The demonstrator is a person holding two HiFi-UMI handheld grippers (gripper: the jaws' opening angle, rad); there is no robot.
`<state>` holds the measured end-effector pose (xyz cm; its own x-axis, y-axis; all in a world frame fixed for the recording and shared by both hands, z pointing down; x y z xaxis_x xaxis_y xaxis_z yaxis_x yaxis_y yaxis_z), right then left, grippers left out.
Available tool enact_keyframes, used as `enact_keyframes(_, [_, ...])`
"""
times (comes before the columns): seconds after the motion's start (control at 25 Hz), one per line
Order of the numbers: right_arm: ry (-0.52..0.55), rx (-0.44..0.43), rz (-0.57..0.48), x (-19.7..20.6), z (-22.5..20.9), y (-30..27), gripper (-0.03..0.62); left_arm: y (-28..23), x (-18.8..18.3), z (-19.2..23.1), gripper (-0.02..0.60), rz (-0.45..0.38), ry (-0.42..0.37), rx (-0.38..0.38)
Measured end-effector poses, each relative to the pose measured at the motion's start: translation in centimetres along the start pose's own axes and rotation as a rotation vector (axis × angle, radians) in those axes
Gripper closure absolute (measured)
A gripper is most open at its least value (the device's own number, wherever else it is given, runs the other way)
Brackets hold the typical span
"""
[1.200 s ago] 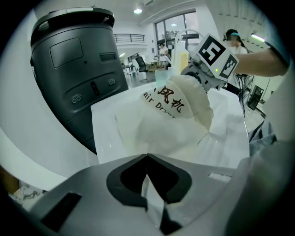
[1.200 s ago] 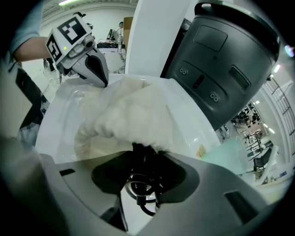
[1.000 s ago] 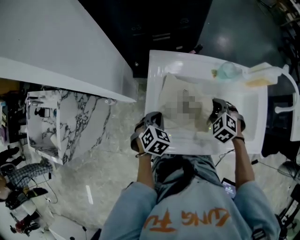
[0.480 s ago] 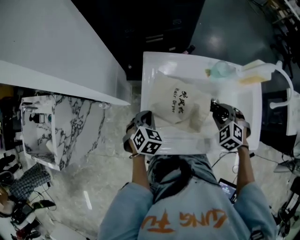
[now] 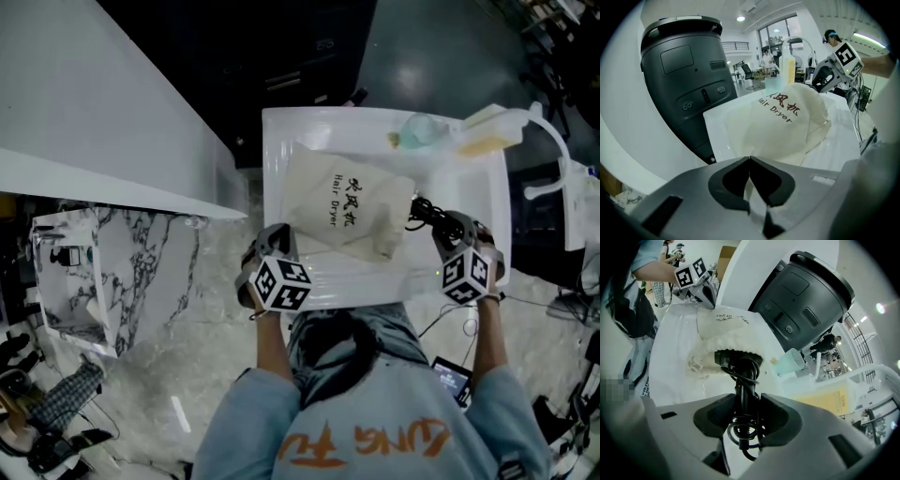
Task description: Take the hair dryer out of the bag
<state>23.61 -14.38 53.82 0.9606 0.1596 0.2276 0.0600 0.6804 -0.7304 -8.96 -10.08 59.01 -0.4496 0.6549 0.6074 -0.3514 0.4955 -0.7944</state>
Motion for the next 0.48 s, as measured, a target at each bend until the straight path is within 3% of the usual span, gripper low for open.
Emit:
enact_keyframes(0.32, [-0.114, 0.088, 0.1, 4.5, -1.8, 2.0, 0.422, -0.1, 0.1, 0.4, 0.577, 0.004, 0.014, -0.008])
enact_keyframes(0.48, [-0.182, 0.123, 0.172, 6.5, -2.6, 1.6, 0.424, -0.3, -0.2, -0.1, 0.577, -0.02, 0.03, 0.035])
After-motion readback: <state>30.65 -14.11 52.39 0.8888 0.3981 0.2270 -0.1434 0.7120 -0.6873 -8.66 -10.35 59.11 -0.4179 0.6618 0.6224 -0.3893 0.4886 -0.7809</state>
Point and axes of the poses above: the fingertips, and each gripper's own axes: y backward along the fingers, z to its left, x out of its underside, the point moved 1 cm from there along y, backward along the fingers, and after that the axes turned 12 degrees about x, right-handed, at the moved point
